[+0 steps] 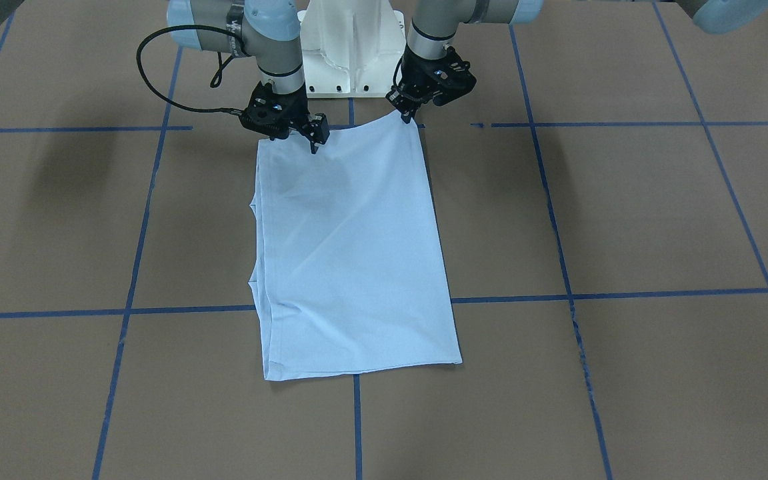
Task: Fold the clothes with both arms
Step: 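Grasp both near corners of the shirt with both grippers, then hold the near shirt corners with both grippers, pinching the hem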
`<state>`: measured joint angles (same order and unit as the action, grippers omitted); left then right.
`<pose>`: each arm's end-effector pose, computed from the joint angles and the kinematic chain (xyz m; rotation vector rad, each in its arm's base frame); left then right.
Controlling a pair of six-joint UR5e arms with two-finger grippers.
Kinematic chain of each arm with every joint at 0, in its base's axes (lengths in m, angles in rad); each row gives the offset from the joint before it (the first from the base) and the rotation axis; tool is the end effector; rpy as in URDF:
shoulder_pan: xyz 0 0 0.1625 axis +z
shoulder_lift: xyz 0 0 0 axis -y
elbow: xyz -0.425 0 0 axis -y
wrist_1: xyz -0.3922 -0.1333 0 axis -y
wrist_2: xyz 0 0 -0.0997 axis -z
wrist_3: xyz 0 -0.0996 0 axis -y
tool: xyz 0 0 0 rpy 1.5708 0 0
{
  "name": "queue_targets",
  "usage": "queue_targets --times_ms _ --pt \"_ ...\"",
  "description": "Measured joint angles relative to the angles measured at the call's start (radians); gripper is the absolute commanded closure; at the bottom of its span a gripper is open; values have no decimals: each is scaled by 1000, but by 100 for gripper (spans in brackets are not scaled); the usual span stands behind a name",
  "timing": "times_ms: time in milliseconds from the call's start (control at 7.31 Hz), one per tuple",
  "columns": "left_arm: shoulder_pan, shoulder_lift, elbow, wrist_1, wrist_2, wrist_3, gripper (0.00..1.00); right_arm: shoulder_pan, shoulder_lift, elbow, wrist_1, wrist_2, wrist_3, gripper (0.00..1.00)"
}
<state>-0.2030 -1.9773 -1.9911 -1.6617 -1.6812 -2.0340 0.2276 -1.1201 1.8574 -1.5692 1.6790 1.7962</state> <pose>0.5364 -0.2353 0.2453 -0.2238 0.9089 -0.5671 -0.5723 -0.2583 0.2874 -0.1031 -0.7432 0.3918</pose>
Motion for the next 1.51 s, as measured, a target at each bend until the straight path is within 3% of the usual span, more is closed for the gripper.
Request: queue_targets --times_ms 410,547,821,958,1231,1505 --pt "4 0 1 -3 1 0 100 -10 -17 2 -2 -2 6 1" --pt "6 0 1 -3 0 0 100 -16 -18 2 -2 -2 14 18" --pt "6 1 2 -3 1 0 100 -24 -17 3 -1 -3 22 62" --pt "6 1 1 -2 1 0 100 -25 -16 3 -1 -2 22 77" --pt "7 1 2 -1 1 0 100 -27 -12 8 -2 3 22 94" --pt "7 2 3 0 2 0 100 -26 -9 33 -2 5 21 98"
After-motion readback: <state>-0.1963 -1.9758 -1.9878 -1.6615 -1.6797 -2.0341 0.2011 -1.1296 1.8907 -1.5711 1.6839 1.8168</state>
